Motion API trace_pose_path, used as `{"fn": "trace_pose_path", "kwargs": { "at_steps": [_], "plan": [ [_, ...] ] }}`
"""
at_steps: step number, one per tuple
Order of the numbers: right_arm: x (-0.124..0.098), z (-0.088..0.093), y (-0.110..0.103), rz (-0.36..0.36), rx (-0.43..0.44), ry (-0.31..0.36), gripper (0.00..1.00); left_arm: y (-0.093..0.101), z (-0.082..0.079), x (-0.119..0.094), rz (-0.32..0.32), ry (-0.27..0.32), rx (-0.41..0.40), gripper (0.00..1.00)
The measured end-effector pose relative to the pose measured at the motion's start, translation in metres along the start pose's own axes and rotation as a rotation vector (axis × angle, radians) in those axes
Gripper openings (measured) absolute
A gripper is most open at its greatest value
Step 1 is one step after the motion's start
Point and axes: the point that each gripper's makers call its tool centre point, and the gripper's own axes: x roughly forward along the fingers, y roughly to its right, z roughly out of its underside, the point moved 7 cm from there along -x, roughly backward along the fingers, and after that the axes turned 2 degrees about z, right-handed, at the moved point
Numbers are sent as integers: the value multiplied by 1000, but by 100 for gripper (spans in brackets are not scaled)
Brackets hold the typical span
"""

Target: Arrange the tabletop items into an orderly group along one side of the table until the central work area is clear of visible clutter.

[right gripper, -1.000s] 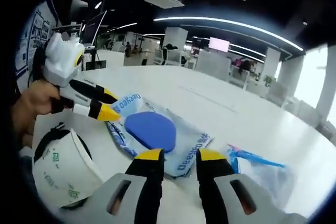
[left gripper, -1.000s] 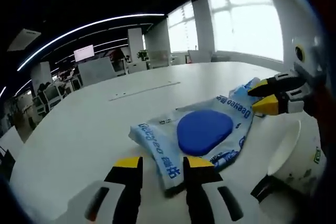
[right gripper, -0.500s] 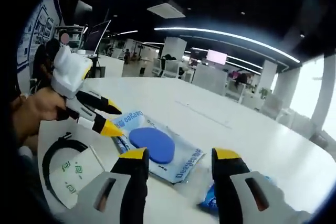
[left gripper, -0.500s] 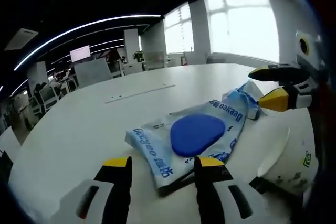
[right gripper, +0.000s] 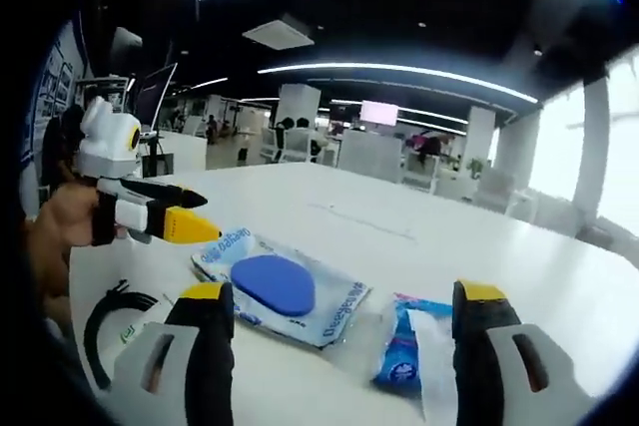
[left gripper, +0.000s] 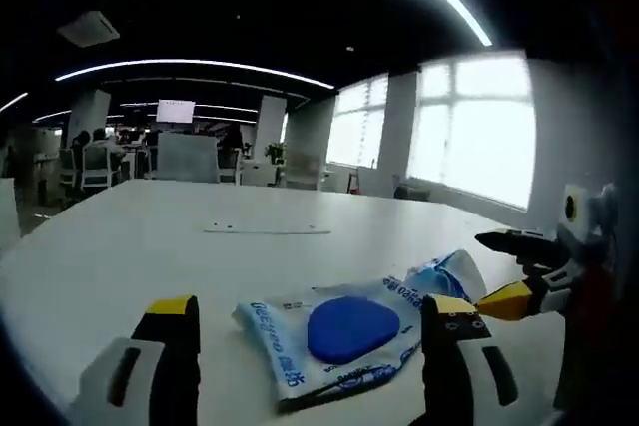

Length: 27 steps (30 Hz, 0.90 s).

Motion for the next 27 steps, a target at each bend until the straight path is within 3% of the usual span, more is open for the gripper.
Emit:
{"fn": "trace_pose_path", "kwargs": {
  "at_steps": [3, 6, 11, 12, 15, 16, 18, 20, 21, 22, 23, 25, 26, 27],
  "plan": [
    [-4, -2, 2, 13, 8, 4, 96, 1, -1, -2, 27, -28, 38, 92],
    [-11, 0, -2, 5, 23, -2, 98, 7, -1, -4, 119, -35, 56, 99],
    [-18, 1, -8, -7, 25, 4, 97, 17, -2, -7, 266, 36, 46, 100],
    [-18, 1, -8, -7, 24, 6, 97, 15, -1, -8, 253, 35, 52, 100],
    [-18, -1, -6, -14, 39, 13, 97, 9, -10, -2, 218, 125, 136, 100],
    [-18, -1, -5, -15, 41, 14, 97, 10, -9, -3, 225, 118, 125, 100],
    [-18, -2, -5, -16, 44, 19, 97, 12, -16, -3, 242, 178, 136, 100],
    [-19, -2, -5, -19, 45, 18, 97, 14, -17, -6, 256, 188, 126, 100],
    [-19, -3, -4, -19, 45, 22, 97, 18, -19, -8, 313, 216, 121, 100],
    [-19, -3, -4, -21, 46, 21, 97, 17, -23, -8, 309, 241, 66, 100],
    [-20, -3, -4, -20, 54, 26, 97, 16, -23, -8, 301, 241, 83, 100],
    [-20, -4, -3, -21, 50, 28, 97, 11, -19, -8, 245, 165, 81, 100],
    [-21, -4, -3, -20, 46, 28, 97, 12, -15, -8, 276, 115, 63, 100],
    [-21, -4, -3, -20, 45, 31, 97, 13, -18, -6, 277, 144, 73, 100]
  ]
}}
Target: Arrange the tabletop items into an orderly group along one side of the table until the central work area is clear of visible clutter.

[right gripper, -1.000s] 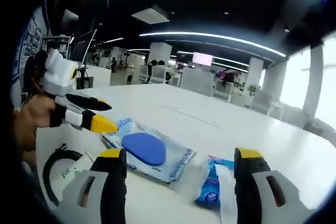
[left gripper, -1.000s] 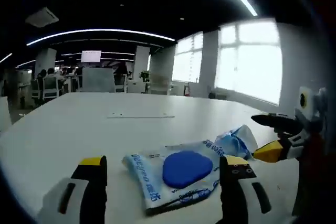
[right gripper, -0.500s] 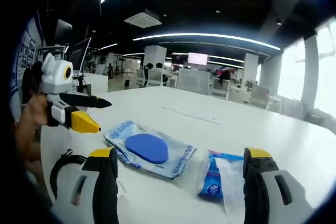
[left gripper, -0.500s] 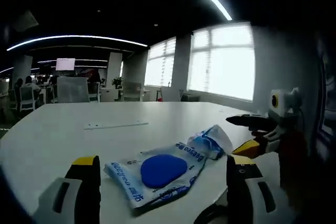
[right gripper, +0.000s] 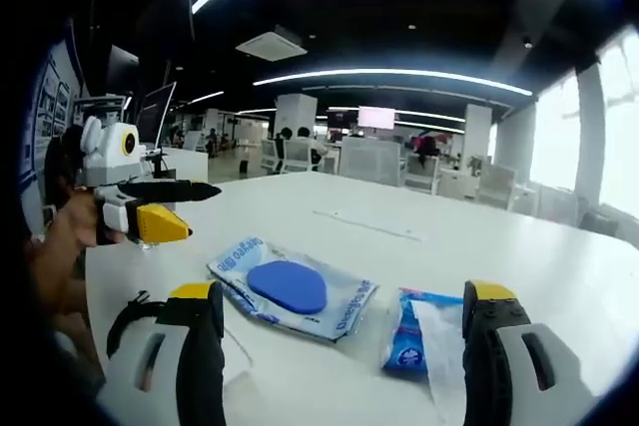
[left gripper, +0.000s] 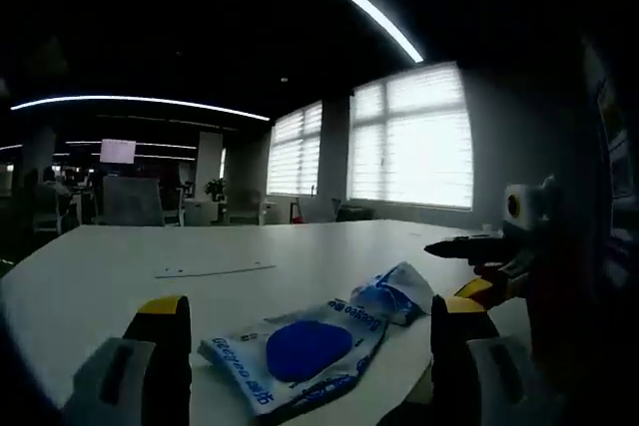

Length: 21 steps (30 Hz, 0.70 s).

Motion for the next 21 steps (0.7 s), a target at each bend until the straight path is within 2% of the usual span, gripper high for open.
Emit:
{"fn": "trace_pose_path", "kwargs": {
  "at_steps": [3, 6, 8, 11, 18, 21],
  "plan": [
    [-2, -1, -1, -8, 2, 3, 98, -1, 2, -4, -6, -10, 35, 100],
    [-3, -2, -1, -1, -5, 1, 98, -1, -2, -9, 17, 10, 42, 100],
    [-5, -3, -1, -3, -3, 2, 98, 0, -7, -13, 18, 45, 52, 100],
    [-6, -3, -1, -2, -3, 2, 99, 4, -12, -17, 20, 35, 74, 100],
    [-11, -2, -4, -14, 0, -6, 99, 6, -15, -22, 17, 24, 47, 100],
    [-16, -4, -5, -21, 2, -1, 99, 10, -15, -25, 21, -1, 67, 100]
  ]
}}
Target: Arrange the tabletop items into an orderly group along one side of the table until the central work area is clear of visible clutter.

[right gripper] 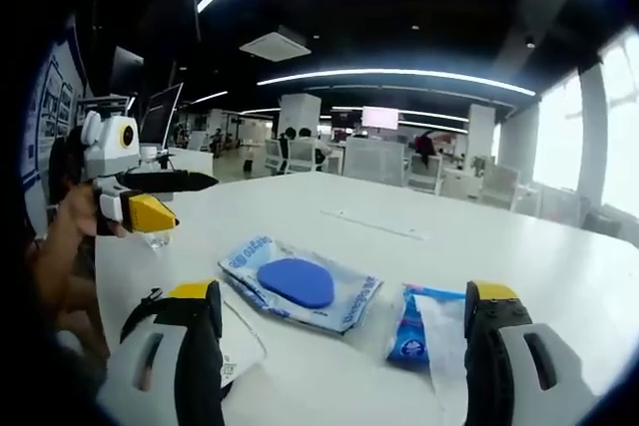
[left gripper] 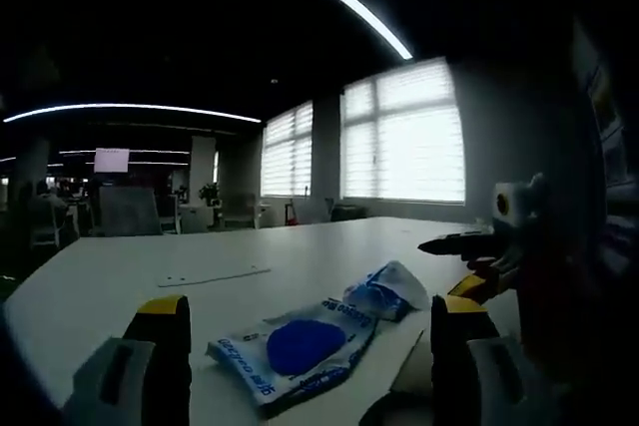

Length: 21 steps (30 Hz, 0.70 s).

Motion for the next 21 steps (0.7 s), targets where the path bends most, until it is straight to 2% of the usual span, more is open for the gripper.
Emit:
{"fn": "trace_pose_path", "kwargs": {
  "at_steps": [9, 15, 21],
  "plan": [
    [-19, -5, -8, -21, -2, 23, 99, 6, 3, -10, 27, -48, -2, 100],
    [-29, -8, -14, -40, -11, 39, 99, 13, 2, -23, 66, -43, -11, 100],
    [-40, -7, -18, -47, -7, 55, 100, 15, -2, -36, 68, -28, -5, 100]
  ]
}}
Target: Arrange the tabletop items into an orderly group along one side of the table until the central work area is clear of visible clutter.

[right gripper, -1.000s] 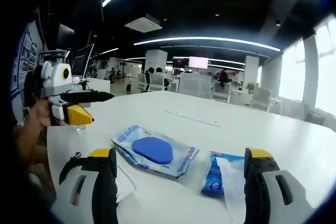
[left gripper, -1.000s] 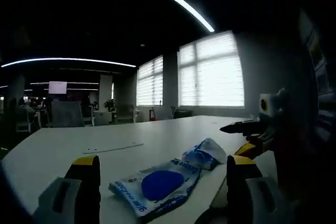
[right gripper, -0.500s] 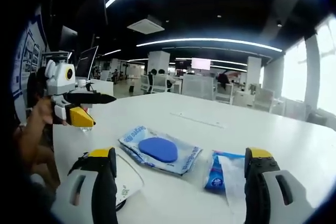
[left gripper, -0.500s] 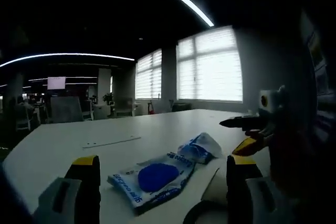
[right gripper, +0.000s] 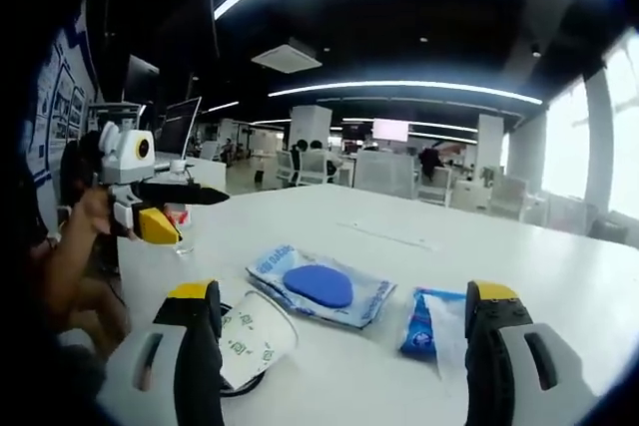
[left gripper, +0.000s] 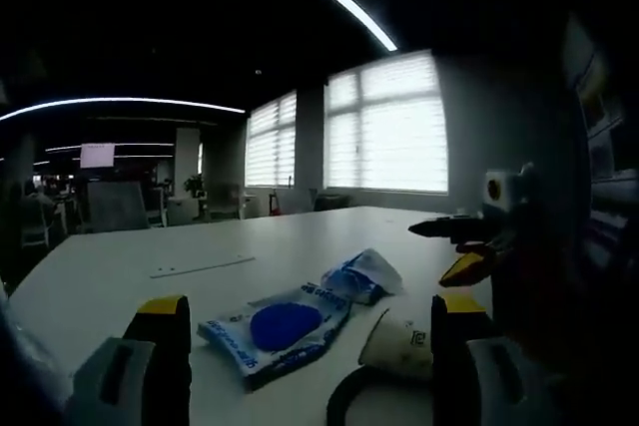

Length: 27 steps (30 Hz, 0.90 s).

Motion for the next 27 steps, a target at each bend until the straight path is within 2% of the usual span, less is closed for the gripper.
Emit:
{"fn": "trace_pose_path", "kwargs": {
  "at_steps": [12, 18, 24, 27],
  "plan": [
    [-13, 9, -8, -23, 7, -4, 99, 1, -1, -35, -48, 39, 19, 100],
    [-25, 16, -9, -20, 16, -4, 99, 5, -9, -60, -67, 90, 25, 100],
    [-32, 17, -14, -17, 5, -8, 99, 2, -21, -79, -110, 118, 65, 100],
    [-36, 15, -17, -22, 8, 1, 98, -3, -24, -88, -134, 111, 80, 100]
  ]
}}
